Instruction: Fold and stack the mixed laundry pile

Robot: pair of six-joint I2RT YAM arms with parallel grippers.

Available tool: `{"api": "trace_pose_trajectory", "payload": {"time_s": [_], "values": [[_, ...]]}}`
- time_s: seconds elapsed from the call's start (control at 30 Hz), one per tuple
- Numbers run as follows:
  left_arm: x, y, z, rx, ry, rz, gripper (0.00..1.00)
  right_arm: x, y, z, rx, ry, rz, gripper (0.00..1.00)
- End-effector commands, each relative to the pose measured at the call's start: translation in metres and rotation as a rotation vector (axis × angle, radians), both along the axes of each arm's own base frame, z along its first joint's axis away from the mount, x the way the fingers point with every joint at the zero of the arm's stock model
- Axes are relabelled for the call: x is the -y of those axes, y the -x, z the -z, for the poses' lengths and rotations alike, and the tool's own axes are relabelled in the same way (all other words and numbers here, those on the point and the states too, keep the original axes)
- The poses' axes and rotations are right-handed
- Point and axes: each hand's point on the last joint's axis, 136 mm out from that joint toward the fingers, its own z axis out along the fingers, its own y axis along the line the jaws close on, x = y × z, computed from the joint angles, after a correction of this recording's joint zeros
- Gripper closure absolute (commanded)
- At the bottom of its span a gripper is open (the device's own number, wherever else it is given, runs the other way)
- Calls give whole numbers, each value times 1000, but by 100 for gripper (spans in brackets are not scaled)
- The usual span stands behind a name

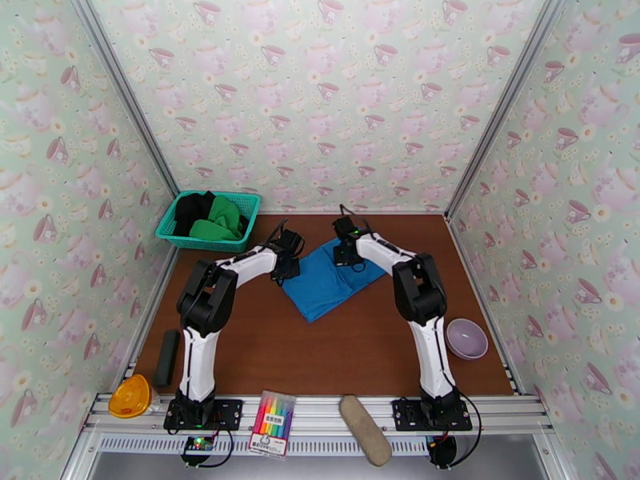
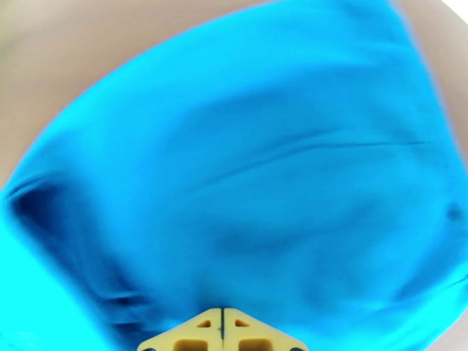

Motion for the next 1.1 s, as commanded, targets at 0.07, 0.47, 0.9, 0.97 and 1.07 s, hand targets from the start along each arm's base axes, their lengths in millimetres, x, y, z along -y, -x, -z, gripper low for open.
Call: {"api": "trace_pose_trajectory", "payload": {"time_s": [0.07,0.47,0.9,0.97,1.07], "values": [[1,-1,-13,39,-19,39,100,-2,6,-49,72,-31,-74,100],[-7,26,19,-79,-81,40,100,36,28,23,-89,-46,22,100],[43,-71,31,-17,-53,190,100,-5,167,74,-217,-240,140,100],[55,-85,28,0,-39,231,100,-28,191,73,-213,-285,141,100],[74,-100,22,34,-13,299,100,-57,214,63,-178,-323,136,100]]}}
